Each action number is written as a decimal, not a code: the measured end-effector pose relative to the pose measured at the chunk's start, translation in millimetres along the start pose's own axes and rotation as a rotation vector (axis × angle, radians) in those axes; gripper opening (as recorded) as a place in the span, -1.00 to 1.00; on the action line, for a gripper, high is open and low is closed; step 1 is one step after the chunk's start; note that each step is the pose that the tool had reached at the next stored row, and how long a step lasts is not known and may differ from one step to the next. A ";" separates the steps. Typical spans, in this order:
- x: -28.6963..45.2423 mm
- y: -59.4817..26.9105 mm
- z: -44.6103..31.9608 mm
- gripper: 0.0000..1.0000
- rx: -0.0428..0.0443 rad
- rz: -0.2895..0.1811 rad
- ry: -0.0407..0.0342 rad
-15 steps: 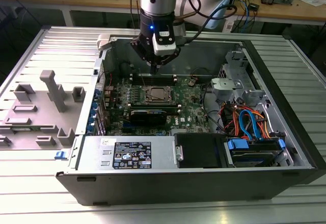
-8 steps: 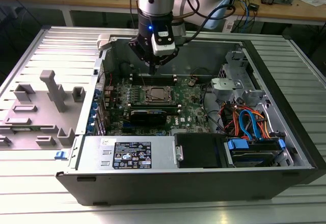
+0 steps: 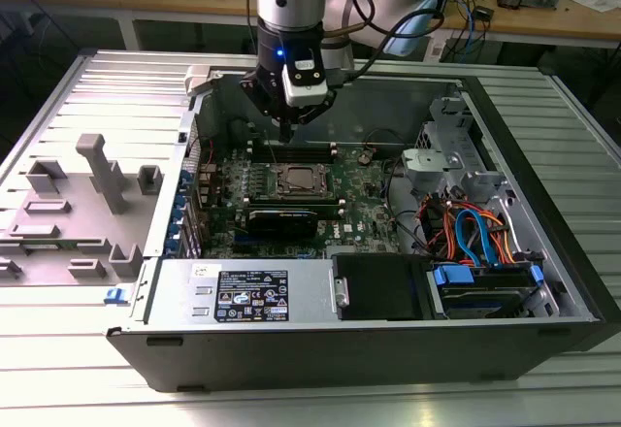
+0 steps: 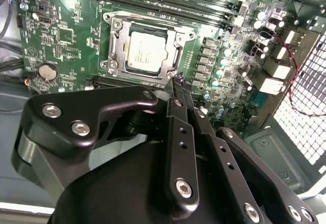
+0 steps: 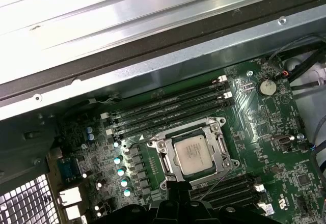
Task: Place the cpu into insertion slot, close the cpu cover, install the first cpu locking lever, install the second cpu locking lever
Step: 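Install the first cpu locking lever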
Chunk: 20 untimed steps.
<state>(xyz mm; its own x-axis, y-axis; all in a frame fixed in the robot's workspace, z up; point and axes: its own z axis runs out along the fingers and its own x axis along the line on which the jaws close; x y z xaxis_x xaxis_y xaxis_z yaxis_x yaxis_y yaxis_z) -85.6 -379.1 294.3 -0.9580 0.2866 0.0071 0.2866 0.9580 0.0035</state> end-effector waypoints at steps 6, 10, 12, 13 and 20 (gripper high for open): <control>1.2 -0.4 3.0 -0.79 0.0012 -0.142 0.0006; 5.2 -1.6 3.8 -0.79 0.0011 -0.171 0.0006; 7.0 -2.1 3.9 -0.79 0.0011 -0.175 0.0006; 7.5 -2.2 3.8 -0.79 0.0012 -0.176 0.0007; 7.8 -2.4 3.8 -0.79 0.0013 -0.180 0.0007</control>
<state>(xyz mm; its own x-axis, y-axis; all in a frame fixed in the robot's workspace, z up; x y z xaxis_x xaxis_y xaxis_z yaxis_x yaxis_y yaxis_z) -93.8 -379.1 290.5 -0.9939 0.1104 0.0072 0.1104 0.9939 0.0035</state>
